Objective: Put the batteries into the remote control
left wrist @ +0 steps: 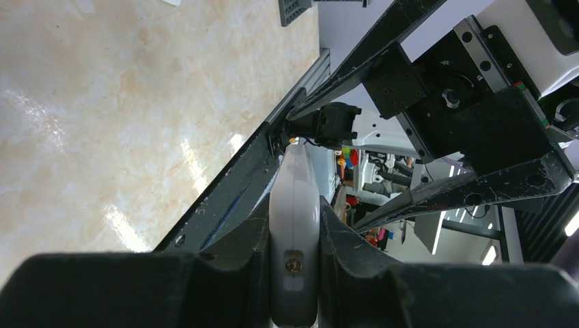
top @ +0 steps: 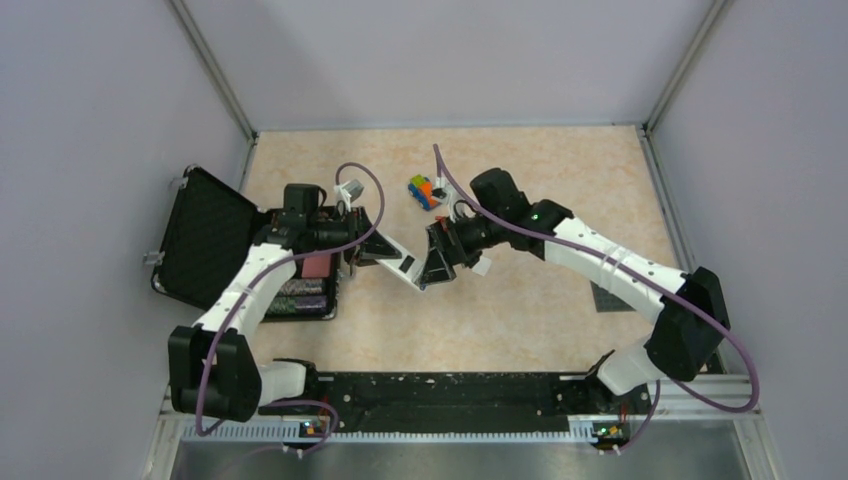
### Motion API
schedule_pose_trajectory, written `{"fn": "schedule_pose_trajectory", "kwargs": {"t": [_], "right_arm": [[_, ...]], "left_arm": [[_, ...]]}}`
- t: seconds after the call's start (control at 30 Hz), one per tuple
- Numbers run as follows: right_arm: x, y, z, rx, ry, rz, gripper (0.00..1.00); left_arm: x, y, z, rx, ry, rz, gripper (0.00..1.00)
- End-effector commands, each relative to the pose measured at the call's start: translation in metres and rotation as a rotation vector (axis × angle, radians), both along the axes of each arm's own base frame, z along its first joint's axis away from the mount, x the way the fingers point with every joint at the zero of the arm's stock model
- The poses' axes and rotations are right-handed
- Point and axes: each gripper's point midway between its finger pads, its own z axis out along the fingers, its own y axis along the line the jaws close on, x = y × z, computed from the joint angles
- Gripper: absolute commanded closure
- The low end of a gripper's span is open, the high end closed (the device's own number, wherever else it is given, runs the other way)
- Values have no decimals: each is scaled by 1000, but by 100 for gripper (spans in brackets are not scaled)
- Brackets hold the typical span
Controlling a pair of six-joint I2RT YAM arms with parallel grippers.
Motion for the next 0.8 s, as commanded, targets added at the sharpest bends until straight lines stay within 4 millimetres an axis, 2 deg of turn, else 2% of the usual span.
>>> {"fn": "schedule_pose_trajectory", "kwargs": {"t": [0.0,0.1,0.17,0.23,0.47,0.77], "right_arm": [[0,1,1,25,-48,40,1],[-1,2,-2,20,-41,51,3],[-1,4,-4,18,-38,55,10],[2,5,-6,7,-47,41,12],[7,9,-8,5,-63,12,12],[1,15,-12,-9,-76,28,12]], "left_arm": [[3,-4,18,-43,-65,-41,100],[4,-4,19,-47,-60,-45,100],[4,-4,18,-45,-61,-43,100],[4,-4,18,-41,-63,-38,100],[5,-4,16,-38,-58,-34,100],[6,-4,13,-33,-48,-28,100]]}}
